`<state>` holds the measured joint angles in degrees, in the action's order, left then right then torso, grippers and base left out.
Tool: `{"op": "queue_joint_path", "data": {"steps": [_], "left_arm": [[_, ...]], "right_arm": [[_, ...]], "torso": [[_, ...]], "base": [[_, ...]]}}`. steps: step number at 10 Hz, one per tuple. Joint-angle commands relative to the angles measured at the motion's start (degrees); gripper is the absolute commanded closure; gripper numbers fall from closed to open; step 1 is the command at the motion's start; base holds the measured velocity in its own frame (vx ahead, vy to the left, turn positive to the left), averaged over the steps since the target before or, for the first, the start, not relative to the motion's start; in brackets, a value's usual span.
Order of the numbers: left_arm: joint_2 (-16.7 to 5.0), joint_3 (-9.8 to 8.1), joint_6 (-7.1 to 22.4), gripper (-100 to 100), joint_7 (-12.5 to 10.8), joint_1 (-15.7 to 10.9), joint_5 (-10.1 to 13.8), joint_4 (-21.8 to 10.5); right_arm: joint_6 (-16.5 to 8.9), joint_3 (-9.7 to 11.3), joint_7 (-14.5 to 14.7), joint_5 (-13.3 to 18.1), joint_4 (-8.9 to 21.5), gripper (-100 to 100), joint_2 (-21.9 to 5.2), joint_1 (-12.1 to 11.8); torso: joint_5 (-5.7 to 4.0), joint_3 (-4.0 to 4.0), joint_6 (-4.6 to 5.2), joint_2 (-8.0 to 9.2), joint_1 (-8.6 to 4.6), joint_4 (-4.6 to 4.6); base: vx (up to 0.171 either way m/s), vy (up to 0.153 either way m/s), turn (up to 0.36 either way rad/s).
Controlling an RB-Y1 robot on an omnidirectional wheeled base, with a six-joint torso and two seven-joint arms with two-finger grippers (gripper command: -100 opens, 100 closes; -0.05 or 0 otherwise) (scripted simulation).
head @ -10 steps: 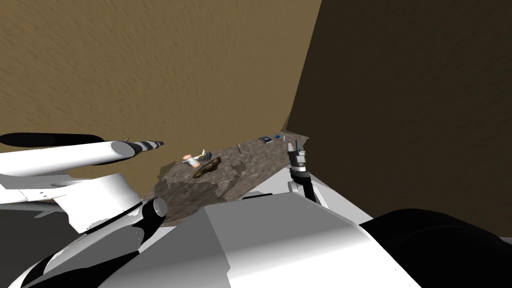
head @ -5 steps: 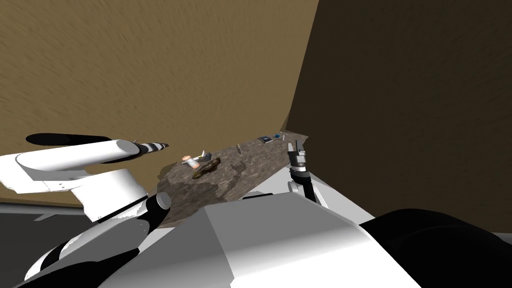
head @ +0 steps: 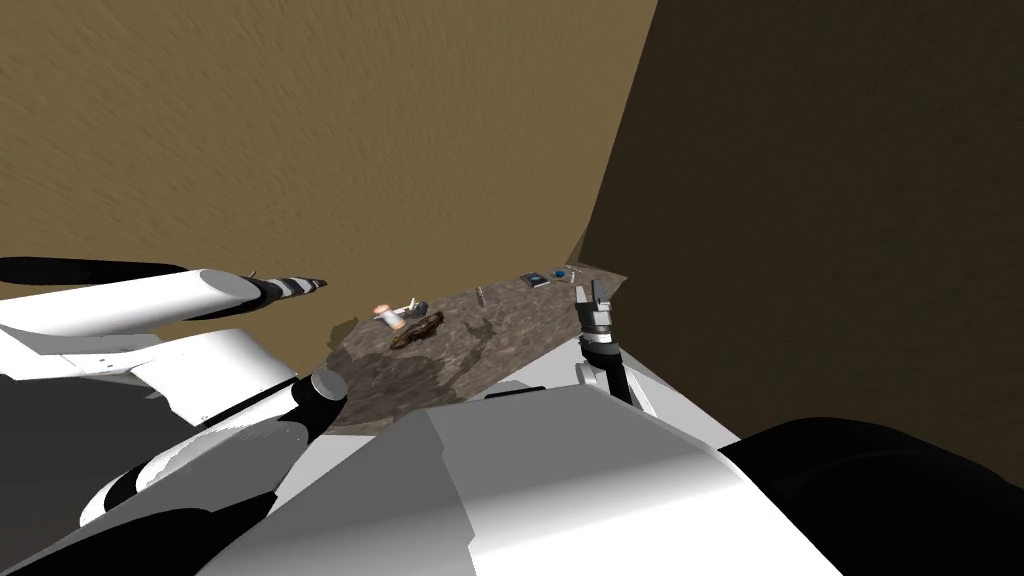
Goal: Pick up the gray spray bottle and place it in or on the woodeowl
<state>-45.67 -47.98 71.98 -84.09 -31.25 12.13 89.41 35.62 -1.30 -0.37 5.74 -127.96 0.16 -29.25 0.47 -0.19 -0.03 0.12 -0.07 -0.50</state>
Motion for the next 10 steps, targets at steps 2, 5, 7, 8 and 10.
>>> {"op": "queue_joint_path", "data": {"steps": [2, 5, 7, 8, 10], "left_arm": [[-0.27, 0.16, -0.39, -100, 3.3, -2.98, -0.05, -4.68], [-0.27, 0.16, -0.39, -100, 3.3, -2.98, -0.05, -9.09], [-2.62, 2.12, -2.94, -100, 2.58, -4.94, -0.22, -12.26], [-2.62, 2.12, -2.94, -100, 2.58, -4.94, -0.22, -14.44], [-5.3, 4.08, -5.1, -100, 1.88, -7.1, -0.31, -18.45]], "right_arm": [[0.0, 0.0, 0.0, 0.0, 0.0, 0, 0.0, 0.0], [0.0, -0.01, 0.0, 0.0, 0.0, 0, 0.0, 0.0], [0.0, 0.0, 0.0, 0.0, 0.0, 0, 0.0, 0.0], [0.0, 0.0, 0.0, 0.0, 0.0, 0, 0.0, 0.01], [0.0, 0.0, 0.0, 0.0, 0.0, 0, 0.0, 0.02]], "torso": [[0.04, 0.0, -0.01, -0.01, 0.14, 0.0], [0.09, 0.01, -0.03, 0.02, 0.25, 0.0], [0.08, 0.0, -0.03, 0.01, 0.22, 0.0], [0.03, 0.09, 0.03, 0.16, 0.16, 0.03], [0.05, 0.2, 0.01, 0.35, 0.17, 0.08]], "base": [[0.003, 0.008, -0.007], [-0.001, 0.006, 0.001], [-0.028, -0.005, -0.081], [-0.069, 0.008, -0.111], [-0.09, -0.006, -0.142]]}}
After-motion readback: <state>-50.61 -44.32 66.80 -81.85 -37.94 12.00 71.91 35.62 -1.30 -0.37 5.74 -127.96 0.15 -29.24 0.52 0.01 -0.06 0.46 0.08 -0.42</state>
